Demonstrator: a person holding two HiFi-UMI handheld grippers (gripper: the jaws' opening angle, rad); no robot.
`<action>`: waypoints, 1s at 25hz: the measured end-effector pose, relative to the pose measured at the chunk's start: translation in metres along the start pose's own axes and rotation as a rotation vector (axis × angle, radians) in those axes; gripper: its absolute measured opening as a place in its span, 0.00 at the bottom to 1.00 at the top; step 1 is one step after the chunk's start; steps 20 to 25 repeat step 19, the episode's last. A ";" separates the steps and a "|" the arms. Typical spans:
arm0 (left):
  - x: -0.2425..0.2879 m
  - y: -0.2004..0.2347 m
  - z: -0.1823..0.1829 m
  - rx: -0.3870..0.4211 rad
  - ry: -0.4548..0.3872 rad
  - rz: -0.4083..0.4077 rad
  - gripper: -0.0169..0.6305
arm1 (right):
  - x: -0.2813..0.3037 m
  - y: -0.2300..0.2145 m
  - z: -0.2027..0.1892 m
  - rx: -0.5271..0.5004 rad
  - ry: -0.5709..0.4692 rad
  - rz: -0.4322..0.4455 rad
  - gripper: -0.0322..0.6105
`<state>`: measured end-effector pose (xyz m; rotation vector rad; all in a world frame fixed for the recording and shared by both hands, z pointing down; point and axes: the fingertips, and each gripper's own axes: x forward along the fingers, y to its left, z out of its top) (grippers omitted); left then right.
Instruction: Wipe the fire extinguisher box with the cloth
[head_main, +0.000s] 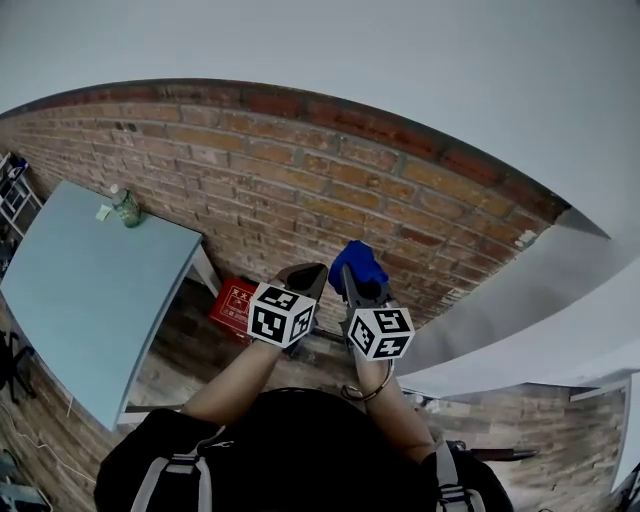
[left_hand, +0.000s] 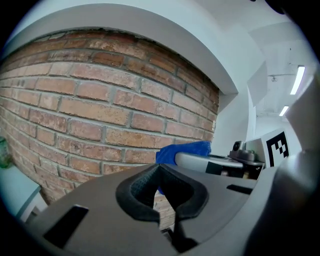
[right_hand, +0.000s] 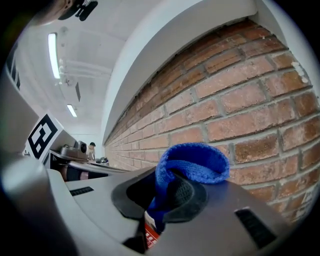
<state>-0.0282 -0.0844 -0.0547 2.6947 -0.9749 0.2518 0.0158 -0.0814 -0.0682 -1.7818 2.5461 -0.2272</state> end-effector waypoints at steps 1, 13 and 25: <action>0.002 0.000 0.000 0.006 0.004 -0.001 0.02 | 0.001 0.000 0.001 0.006 -0.002 0.005 0.11; 0.003 0.014 -0.011 -0.011 0.032 0.028 0.02 | 0.013 0.004 -0.002 0.010 0.001 0.041 0.11; 0.007 0.016 -0.013 -0.025 0.046 0.007 0.02 | 0.018 0.005 -0.004 0.017 0.002 0.059 0.11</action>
